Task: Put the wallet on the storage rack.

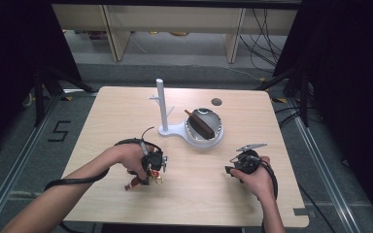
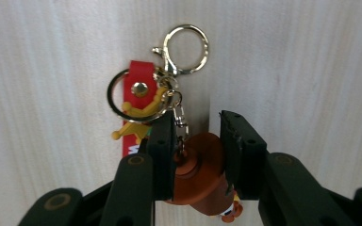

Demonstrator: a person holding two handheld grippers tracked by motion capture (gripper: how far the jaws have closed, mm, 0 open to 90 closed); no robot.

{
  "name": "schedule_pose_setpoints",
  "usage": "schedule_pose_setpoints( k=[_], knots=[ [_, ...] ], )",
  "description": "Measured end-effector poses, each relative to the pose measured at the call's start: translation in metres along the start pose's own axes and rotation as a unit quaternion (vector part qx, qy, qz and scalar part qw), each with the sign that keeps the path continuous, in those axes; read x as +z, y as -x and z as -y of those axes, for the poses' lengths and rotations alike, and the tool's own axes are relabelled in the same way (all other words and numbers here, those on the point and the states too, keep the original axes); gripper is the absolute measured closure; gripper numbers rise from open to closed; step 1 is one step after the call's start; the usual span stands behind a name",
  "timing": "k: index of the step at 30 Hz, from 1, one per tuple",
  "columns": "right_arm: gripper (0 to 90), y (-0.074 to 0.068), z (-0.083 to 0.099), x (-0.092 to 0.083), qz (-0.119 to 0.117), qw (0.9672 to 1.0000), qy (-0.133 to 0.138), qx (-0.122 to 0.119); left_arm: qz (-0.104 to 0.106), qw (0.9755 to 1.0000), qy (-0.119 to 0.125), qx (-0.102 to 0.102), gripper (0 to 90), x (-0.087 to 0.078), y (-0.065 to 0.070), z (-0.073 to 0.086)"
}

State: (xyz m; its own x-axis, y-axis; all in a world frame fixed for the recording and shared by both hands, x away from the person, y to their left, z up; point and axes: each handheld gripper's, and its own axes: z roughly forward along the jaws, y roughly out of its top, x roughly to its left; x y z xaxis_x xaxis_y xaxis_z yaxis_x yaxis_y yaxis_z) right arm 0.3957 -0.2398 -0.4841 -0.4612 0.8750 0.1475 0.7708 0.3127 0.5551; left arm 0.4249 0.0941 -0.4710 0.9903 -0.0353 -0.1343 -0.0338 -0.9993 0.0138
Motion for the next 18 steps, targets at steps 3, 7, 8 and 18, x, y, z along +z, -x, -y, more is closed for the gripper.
schedule_pose_setpoints(
  k=[3, 7, 8, 18],
  knots=[
    [54.5, 0.0001, 0.0001, -0.0002, 0.001, 1.0000, 0.000, 0.000, 0.017, 0.9998, 0.002, -0.010, 66.2, 0.0007, 0.0011, 0.0029],
    [54.2, -0.0008, 0.0000, 0.0005, 0.000, 1.0000, 0.000, 0.000, 0.000, 0.9995, 0.016, -0.027, 60.5, -0.0011, -0.0012, 0.0057],
    [54.1, -0.0005, 0.0000, 0.0007, 0.000, 1.0000, -0.001, -0.004, -0.001, 0.9993, 0.017, -0.034, 57.0, -0.0016, -0.0014, 0.0060],
    [53.9, -0.0011, 0.0005, 0.0021, -0.001, 1.0000, -0.005, -0.007, 0.002, 0.9970, 0.026, -0.073, 51.6, -0.0028, -0.0056, 0.0002]
  ],
)
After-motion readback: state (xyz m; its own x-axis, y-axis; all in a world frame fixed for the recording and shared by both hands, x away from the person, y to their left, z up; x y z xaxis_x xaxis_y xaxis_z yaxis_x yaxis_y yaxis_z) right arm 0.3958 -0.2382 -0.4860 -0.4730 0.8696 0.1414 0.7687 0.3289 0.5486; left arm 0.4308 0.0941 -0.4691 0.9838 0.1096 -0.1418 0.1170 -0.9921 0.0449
